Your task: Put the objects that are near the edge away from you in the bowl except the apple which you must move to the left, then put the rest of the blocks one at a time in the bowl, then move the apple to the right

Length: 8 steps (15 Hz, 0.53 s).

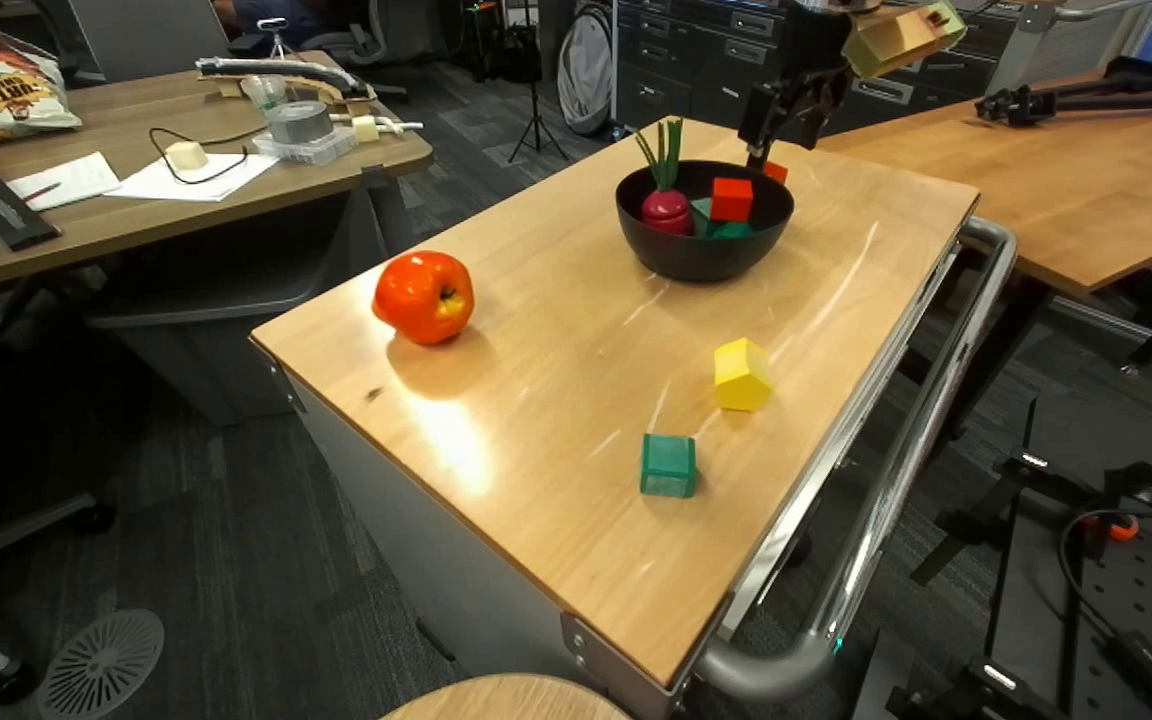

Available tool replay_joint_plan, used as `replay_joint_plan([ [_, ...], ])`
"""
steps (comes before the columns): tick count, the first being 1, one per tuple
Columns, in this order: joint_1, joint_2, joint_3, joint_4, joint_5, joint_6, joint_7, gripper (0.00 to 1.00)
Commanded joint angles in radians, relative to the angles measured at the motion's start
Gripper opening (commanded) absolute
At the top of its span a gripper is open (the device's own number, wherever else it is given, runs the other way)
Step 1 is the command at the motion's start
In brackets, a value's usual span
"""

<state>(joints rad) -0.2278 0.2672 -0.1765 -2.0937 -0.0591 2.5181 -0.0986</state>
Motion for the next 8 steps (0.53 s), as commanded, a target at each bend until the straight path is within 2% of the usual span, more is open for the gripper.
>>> replay_joint_plan([
  [1, -0.016, 0.029, -0.001, 0.05, 0.039, -0.022, -0.005, 1.0],
  [8, -0.016, 0.055, -0.004, 0.073, 0.023, -0.024, 0.0, 1.0],
])
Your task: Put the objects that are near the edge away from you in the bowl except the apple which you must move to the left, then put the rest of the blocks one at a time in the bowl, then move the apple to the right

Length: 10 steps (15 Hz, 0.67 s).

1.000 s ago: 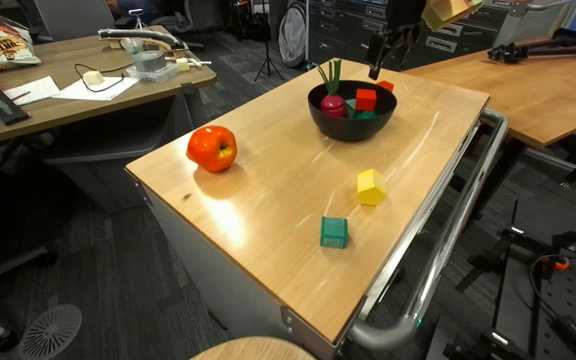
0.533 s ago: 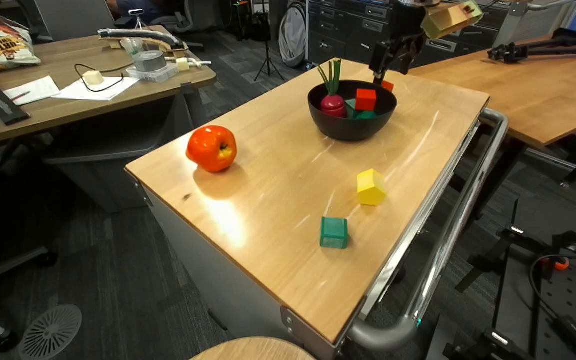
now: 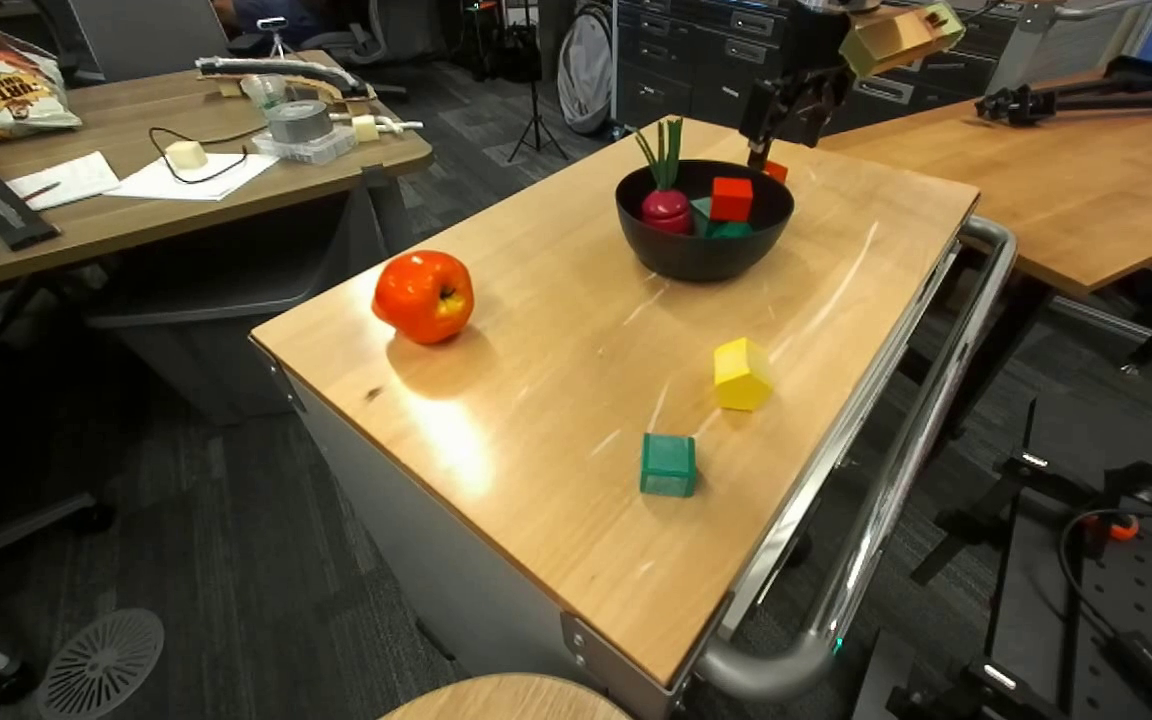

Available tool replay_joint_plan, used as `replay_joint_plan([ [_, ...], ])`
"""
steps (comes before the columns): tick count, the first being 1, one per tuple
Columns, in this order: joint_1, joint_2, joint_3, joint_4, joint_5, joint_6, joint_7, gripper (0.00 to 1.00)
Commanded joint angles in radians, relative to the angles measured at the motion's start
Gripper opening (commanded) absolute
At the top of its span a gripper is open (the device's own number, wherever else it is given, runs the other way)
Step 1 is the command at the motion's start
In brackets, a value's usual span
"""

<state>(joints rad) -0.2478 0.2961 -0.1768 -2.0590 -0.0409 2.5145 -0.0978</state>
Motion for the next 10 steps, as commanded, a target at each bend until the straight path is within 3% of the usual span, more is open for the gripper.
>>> replay_joint_plan([
  [1, 0.005, 0.029, -0.005, 0.04, 0.0, -0.022, 0.0, 1.0],
  [10, 0.005, 0.052, -0.023, 0.03, -0.041, -0.045, -0.002, 1.0],
])
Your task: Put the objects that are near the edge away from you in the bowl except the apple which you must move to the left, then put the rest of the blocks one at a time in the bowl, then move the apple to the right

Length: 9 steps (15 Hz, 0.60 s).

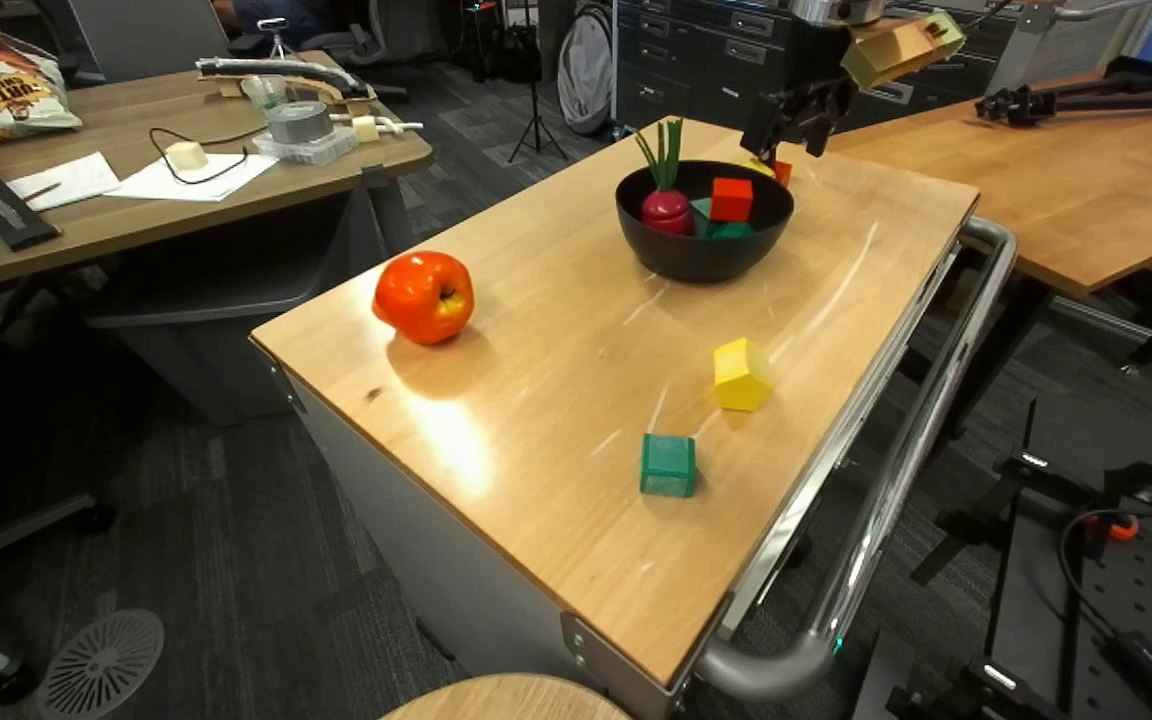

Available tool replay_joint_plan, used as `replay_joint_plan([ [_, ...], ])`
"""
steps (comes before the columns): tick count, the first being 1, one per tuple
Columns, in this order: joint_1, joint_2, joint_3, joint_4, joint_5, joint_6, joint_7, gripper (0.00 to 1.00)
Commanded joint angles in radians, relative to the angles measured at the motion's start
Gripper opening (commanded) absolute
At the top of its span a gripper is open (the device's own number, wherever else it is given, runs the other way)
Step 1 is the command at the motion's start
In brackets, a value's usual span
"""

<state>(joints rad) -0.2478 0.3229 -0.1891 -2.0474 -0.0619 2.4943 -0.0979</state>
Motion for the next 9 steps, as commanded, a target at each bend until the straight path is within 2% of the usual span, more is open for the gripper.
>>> replay_joint_plan([
  [1, 0.006, 0.028, -0.01, 0.018, -0.021, -0.027, -0.002, 1.0],
  [6, 0.011, 0.044, -0.007, 0.024, -0.026, -0.04, 0.001, 1.0],
  [8, 0.013, 0.044, -0.007, 0.026, -0.027, -0.04, 0.002, 0.89],
  [9, 0.014, 0.043, -0.006, 0.027, -0.028, -0.04, 0.002, 0.72],
])
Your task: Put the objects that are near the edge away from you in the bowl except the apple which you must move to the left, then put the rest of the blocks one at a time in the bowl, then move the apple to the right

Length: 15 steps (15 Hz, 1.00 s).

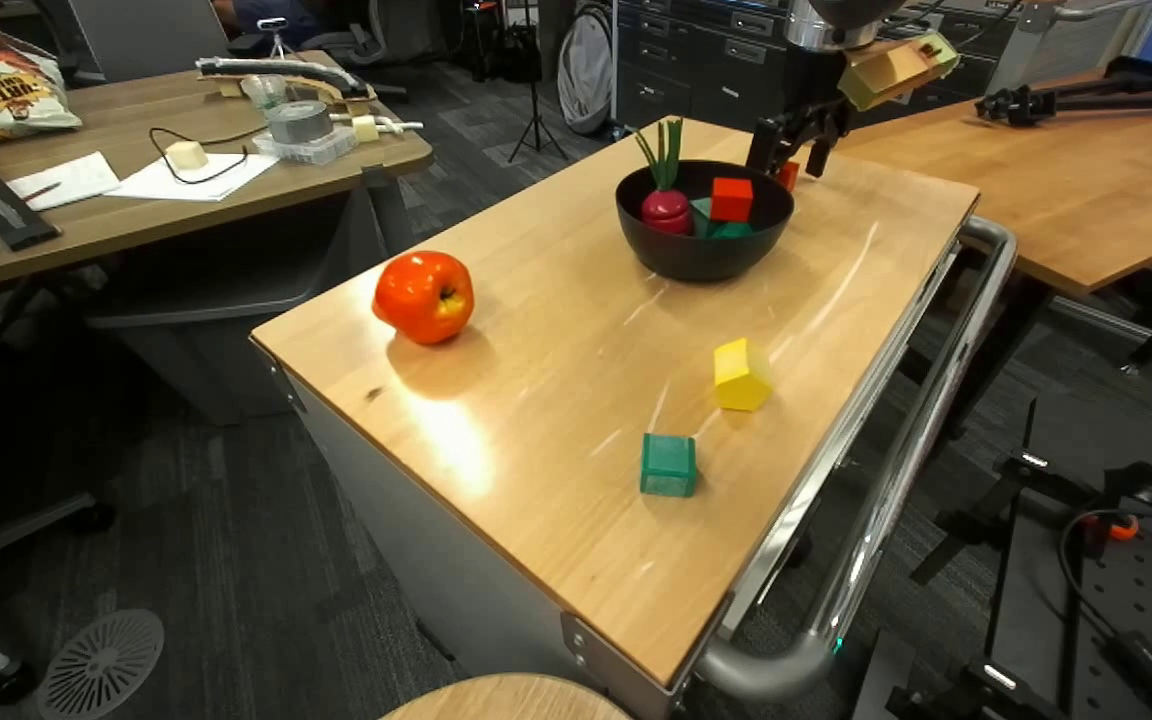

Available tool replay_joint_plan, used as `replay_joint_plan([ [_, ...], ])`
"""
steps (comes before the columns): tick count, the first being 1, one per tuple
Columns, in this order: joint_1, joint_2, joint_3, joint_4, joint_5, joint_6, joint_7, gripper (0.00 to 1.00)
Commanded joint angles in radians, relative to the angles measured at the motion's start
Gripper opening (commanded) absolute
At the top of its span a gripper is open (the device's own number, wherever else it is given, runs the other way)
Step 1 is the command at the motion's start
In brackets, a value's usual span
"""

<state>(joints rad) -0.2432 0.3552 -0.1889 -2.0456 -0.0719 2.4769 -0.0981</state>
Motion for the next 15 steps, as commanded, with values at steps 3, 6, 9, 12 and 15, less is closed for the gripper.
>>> replay_joint_plan([
  [3, 0.018, 0.011, -0.003, 0.029, -0.016, -0.022, 0.007, 0.45],
  [6, 0.021, -0.005, -0.011, 0.029, -0.036, -0.027, 0.008, 0.24],
  [9, 0.035, -0.077, -0.021, -0.008, -0.106, 0.012, 0.003, 0.13],
  [12, 0.027, -0.228, 0.018, -0.074, -0.064, 0.029, -0.059, 0.14],
  [15, 0.035, -0.369, 0.068, -0.135, 0.037, 0.033, -0.188, 0.14],
])
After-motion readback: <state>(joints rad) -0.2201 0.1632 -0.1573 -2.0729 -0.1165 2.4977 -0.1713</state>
